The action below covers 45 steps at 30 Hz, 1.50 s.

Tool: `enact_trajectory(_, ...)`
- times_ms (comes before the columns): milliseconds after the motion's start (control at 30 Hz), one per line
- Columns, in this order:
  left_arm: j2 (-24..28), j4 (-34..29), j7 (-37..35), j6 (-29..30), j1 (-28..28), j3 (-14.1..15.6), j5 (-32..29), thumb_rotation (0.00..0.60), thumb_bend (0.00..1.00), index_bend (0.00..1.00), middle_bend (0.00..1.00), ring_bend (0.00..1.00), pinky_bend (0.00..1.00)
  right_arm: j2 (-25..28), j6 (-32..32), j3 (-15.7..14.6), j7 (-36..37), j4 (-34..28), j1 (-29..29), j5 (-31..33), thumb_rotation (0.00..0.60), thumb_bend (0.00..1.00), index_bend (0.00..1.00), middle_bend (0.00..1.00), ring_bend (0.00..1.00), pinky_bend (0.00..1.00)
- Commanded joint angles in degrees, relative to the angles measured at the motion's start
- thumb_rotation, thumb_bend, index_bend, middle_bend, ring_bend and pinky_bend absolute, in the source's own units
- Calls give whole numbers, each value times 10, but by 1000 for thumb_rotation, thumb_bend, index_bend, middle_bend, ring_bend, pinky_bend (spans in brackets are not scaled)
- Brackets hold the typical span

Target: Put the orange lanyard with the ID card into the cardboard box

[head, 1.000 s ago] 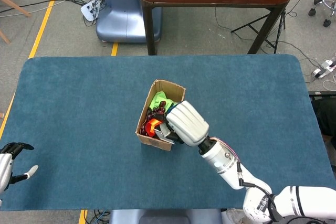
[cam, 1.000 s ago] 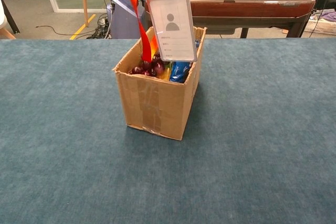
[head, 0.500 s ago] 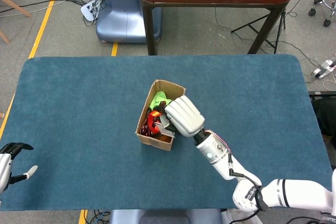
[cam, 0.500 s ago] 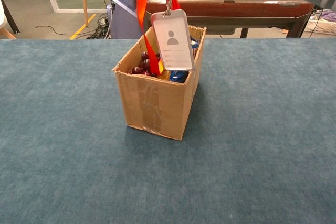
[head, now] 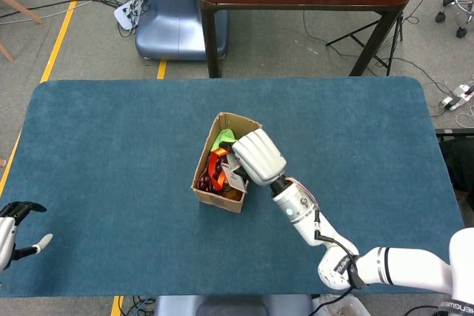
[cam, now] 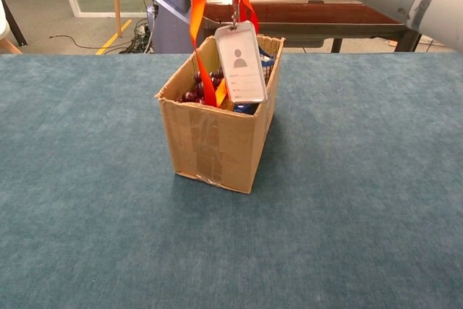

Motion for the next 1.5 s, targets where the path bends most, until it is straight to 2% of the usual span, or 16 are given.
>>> enact_trajectory(33, 0, 0, 0, 0, 0, 0, 0, 600, 161, 398, 388, 283, 424, -7, -2, 2, -6, 12, 5, 9, 600, 842, 714, 1000, 1000, 1000)
enact_trajectory(167, 1, -1, 0, 0, 0, 0, -1, 600, 161, 398, 388, 283, 424, -16, 2, 2, -13, 26, 7, 13, 600, 841, 714, 1000, 1000, 1000)
enact_trajectory(233, 1, -1, -1, 0, 1, 0, -1, 600, 161, 398, 388, 283, 424, -16, 2, 0, -12, 32, 7, 11, 600, 796, 679, 1000, 1000, 1000)
enact_trajectory(400, 2, -2, -2, 2, 1, 0, 1, 600, 161, 398, 388, 283, 424, -19, 13, 0, 0, 38, 3, -2, 600, 460, 490, 1000, 1000, 1000)
enact_trajectory(467, 2, -2, -1, 2, 1, 0, 1, 600, 161, 398, 388, 283, 424, -18, 17, -1, -1, 39, 2, -5, 600, 284, 357, 1000, 1000, 1000)
enact_trajectory(567, 2, -2, -1, 1, 1, 0, 2, 600, 160, 398, 388, 283, 424, -14, 21, -2, -14, 36, -1, -1, 600, 97, 206, 1000, 1000, 1000)
enact_trajectory(667, 1, -2, 0, 1, 1, 1, 2, 600, 160, 398, 388, 283, 424, -11, 22, -1, -24, 29, -3, 9, 600, 1, 129, 1000, 1000, 1000)
enact_trajectory(900, 0, -1, 2, -1, 0, 1, 1, 600, 161, 398, 388, 283, 424, 8, 29, 0, -31, 4, -13, 15, 600, 0, 110, 1000, 1000, 1000)
enact_trajectory(1067, 1, -3, 5, 1, 1, 1, 3, 600, 161, 398, 388, 283, 424, 56, 34, -15, -55, -53, -33, 8, 600, 0, 110, 998, 1000, 1000)
enact_trajectory(1133, 2, -7, 7, 4, 1, 1, 6, 600, 161, 398, 388, 283, 424, 89, 35, -28, -65, -85, -47, 0, 600, 0, 121, 989, 1000, 1000)
enact_trajectory(1300, 5, -17, 16, 9, 1, 4, 17, 600, 161, 398, 388, 283, 424, 158, 54, -71, -85, -140, -91, -40, 600, 19, 277, 959, 1000, 1000)
enact_trajectory(1367, 4, -20, 14, 19, 2, 6, 33, 600, 160, 401, 394, 284, 424, 179, 70, -96, -68, -146, -117, -74, 600, 22, 351, 948, 1000, 1000)
enact_trajectory(1500, -2, -18, 13, 40, 4, 8, 62, 600, 161, 412, 414, 290, 427, 204, 112, -140, -14, -123, -168, -149, 600, 30, 395, 932, 1000, 1000)
